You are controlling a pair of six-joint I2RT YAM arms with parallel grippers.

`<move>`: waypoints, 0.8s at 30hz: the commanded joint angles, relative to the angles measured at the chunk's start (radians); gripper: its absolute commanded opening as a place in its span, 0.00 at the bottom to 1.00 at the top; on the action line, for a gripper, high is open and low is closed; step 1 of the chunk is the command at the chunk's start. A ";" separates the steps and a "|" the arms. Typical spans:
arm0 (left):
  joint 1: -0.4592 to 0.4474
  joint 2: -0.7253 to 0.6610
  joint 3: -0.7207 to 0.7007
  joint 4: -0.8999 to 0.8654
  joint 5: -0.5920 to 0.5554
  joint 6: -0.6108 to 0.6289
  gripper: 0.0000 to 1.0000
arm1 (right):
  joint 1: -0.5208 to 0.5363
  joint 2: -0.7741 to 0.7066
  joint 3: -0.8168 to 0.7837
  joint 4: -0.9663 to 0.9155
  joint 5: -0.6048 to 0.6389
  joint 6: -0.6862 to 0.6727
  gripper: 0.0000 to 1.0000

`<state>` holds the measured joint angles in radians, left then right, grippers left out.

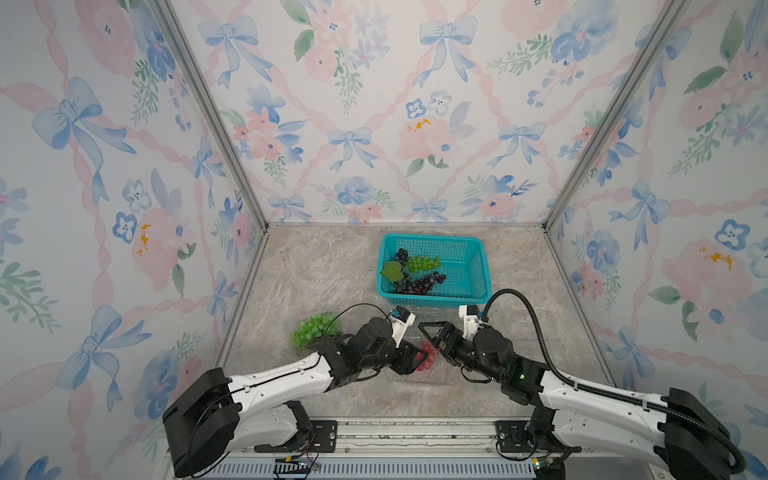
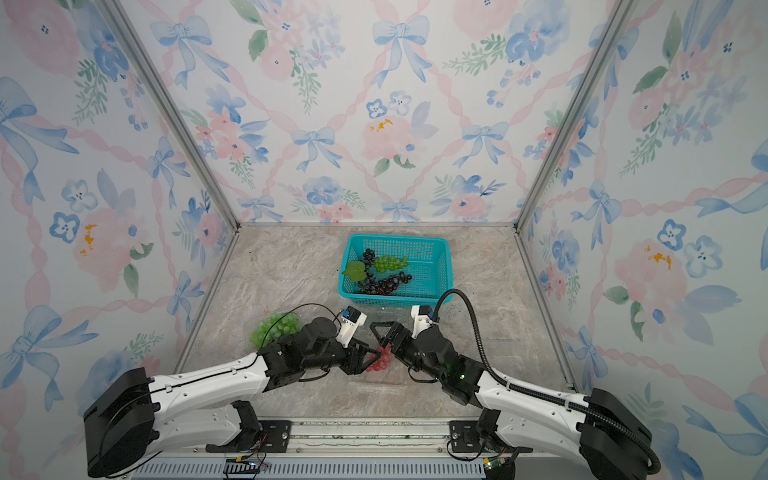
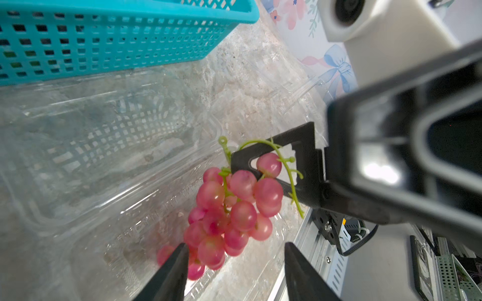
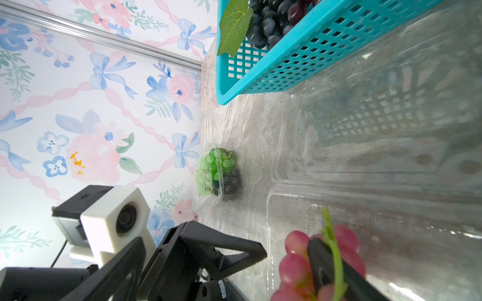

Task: Pack grapes into containers
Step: Place the grape into the packing box.

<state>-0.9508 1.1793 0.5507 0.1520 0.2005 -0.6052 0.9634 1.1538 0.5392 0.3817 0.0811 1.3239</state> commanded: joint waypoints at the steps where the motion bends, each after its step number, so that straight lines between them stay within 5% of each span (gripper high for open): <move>1: -0.009 0.030 0.019 0.081 -0.023 -0.002 0.61 | -0.011 0.014 -0.038 0.111 -0.007 0.053 0.96; 15: -0.033 0.147 -0.003 0.244 0.000 -0.040 0.64 | -0.025 0.034 -0.061 0.203 -0.030 0.086 0.97; 24: -0.040 0.197 -0.001 0.290 -0.027 -0.073 0.47 | -0.025 0.037 -0.051 0.206 -0.043 0.078 0.96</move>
<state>-0.9844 1.3602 0.5507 0.4088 0.1867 -0.6659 0.9474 1.1728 0.4644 0.5426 0.0551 1.4067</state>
